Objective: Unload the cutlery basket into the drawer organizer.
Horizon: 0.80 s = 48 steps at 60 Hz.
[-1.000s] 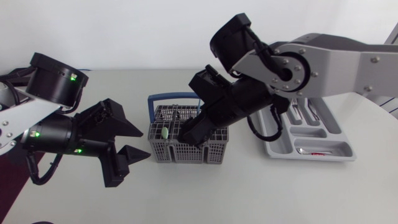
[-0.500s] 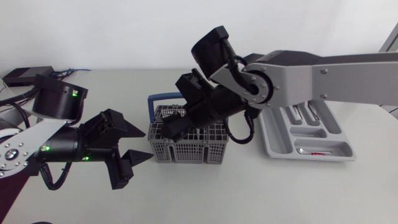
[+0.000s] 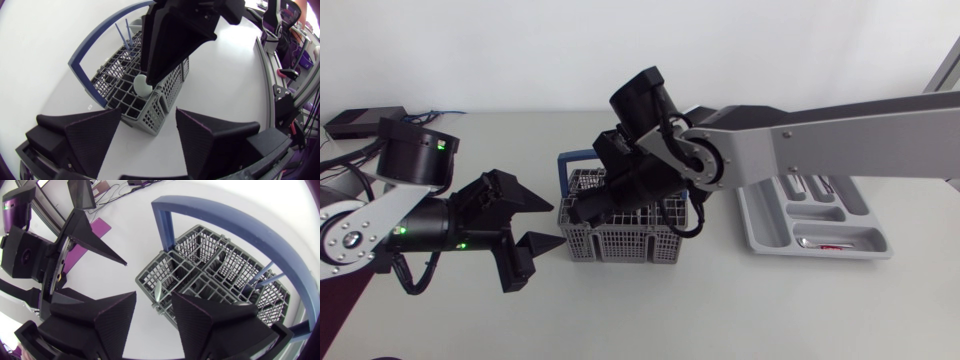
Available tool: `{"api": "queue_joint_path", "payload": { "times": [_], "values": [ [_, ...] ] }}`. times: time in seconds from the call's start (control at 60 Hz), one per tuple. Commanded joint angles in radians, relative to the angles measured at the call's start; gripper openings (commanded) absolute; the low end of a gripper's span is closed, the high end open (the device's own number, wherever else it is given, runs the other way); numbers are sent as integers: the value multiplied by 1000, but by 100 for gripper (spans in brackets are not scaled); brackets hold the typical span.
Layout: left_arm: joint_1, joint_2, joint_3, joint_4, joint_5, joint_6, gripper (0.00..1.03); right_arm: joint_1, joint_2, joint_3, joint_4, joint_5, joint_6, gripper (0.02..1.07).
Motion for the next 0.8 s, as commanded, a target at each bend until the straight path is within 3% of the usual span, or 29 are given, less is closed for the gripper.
{"api": "queue_joint_path", "payload": {
  "times": [0.0,0.15,0.333,0.5,0.583,0.667,0.783],
  "values": [
    [8,23,-27,12,13,28,95,7,42,14,10,13,33,52],
    [25,24,-24,13,25,40,95,9,55,27,16,13,41,46],
    [31,24,-27,16,31,48,95,9,55,30,41,13,48,29],
    [33,24,-29,16,37,51,95,14,62,36,42,16,54,29],
    [26,26,-30,16,37,49,95,14,68,37,48,16,51,20],
    [25,27,-32,16,37,48,95,17,71,36,51,16,50,20],
    [23,26,-38,16,37,48,95,21,78,37,59,16,48,12]
  ]
}}
